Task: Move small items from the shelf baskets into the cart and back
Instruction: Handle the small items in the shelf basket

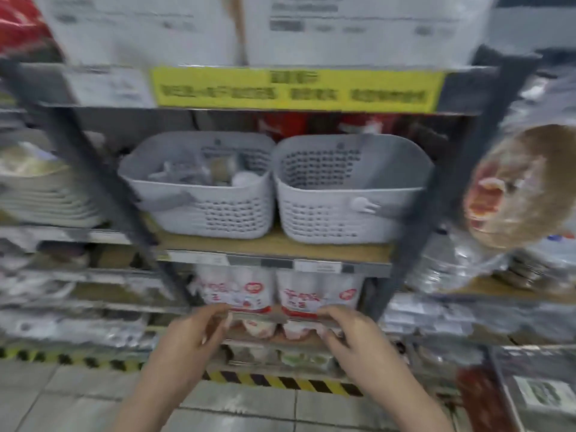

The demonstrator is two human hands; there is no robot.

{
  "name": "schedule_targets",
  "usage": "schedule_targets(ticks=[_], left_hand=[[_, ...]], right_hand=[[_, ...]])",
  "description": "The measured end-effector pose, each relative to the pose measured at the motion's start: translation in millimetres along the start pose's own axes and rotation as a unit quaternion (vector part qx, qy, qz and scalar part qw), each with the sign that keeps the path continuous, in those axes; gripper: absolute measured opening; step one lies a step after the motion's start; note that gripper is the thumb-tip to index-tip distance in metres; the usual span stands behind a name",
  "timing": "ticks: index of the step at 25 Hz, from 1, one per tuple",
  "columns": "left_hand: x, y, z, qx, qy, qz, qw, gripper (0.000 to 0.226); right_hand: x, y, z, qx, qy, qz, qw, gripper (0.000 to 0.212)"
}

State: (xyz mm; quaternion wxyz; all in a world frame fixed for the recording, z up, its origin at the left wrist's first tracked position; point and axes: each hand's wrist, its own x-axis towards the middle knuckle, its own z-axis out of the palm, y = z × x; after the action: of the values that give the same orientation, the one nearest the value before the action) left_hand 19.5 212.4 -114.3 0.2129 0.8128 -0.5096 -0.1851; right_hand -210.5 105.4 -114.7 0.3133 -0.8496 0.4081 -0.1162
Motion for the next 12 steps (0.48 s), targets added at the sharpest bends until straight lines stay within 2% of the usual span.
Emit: schedule_targets(ticks=[2,6,12], left_hand=[[2,-36,-34,-0.018,0.022,-0.022,0.999,0.03],[15,-87,-87,-0.051,0.064,-0.008,0.997,0.031],[65,-85,-132,-0.064,0.1,0.112,0.987,0.031]], right_hand=[[28,-40,18,0.004,0.004,-0.032,0.999,0.032],[71,-99,44,0.006,0.014,-0.073,0.997,0.03],[107,-139,26,0.02,0.09,-0.075,0.993,0.028]])
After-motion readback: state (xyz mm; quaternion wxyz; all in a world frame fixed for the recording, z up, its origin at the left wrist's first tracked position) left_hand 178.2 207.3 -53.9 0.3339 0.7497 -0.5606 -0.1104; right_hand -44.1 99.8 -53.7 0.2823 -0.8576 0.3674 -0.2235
